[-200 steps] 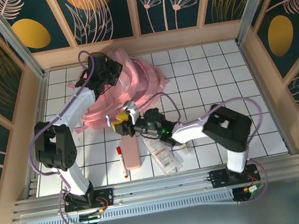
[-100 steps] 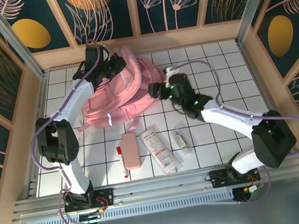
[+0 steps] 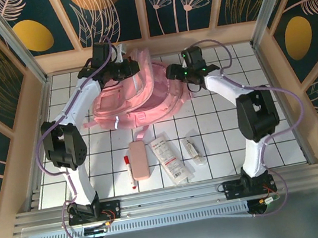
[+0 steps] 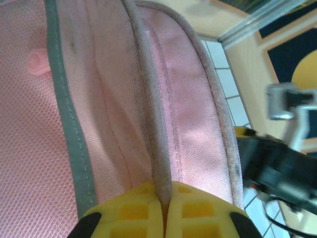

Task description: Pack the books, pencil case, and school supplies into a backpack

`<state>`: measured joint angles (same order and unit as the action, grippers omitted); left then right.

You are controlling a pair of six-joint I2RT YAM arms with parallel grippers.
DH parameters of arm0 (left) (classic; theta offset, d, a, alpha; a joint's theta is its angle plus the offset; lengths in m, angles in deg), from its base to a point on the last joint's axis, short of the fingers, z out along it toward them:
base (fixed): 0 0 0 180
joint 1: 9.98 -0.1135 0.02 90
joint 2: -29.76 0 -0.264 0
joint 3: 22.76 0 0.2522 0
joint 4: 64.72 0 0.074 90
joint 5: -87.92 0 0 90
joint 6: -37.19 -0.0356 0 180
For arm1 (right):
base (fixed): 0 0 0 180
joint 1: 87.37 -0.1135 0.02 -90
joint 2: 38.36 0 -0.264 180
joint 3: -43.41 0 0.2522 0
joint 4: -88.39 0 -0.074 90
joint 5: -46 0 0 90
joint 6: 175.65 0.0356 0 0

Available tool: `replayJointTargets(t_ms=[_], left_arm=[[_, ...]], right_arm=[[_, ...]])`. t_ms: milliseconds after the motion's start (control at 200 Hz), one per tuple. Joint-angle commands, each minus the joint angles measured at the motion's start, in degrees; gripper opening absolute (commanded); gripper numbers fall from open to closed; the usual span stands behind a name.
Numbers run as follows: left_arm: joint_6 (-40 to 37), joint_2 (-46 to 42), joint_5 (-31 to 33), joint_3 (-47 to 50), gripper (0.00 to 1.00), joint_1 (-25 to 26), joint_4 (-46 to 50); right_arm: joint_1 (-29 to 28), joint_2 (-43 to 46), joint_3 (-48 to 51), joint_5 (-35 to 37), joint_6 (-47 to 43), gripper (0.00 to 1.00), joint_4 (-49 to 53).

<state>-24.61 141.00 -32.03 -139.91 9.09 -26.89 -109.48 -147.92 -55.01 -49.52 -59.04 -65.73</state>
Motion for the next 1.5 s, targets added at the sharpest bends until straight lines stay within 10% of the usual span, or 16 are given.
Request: replayJointTargets(t_ms=[0,285,656,846,971,1071,1496], left_arm=[[-6.24,1.63,-7.02,-5.82,0.00,0.52,-4.61],[-13.05,9.25,-11.73,-19.78,0.00,0.80,10.01],[-25.80,4.68,8.33,-18.39,0.00,-0.26,20.28],[-27.22,2.68,15.58,-17.83,0.00,-0.50,20.15],[-27.54,0.54,17.83,-15.30,0.00,-0.61,17.75],[-27.78,-0.90,18.88,-12.29,0.00,-0.72,16.31],[-25.44,-0.31,15.57,-10.29,0.00,-1.10,11.42]], right_arm=[[-1.48,-3.73,-3.89,6.19,7.84,0.75,6.28],[-2.78,0.43,-0.26,9.03,15.62,0.65,7.24],[-3.24,25.00,20.02,-1.90,3.05,0.72,8.44],[-17.94,30.28,24.84,-0.64,0.57,0.73,17.22],[-32.25,26.49,25.17,9.05,12.66,0.98,17.56],[-39.12,19.14,21.92,12.17,13.46,0.99,15.77],[-41.84,-7.79,-1.43,6.74,4.37,0.99,23.14]])
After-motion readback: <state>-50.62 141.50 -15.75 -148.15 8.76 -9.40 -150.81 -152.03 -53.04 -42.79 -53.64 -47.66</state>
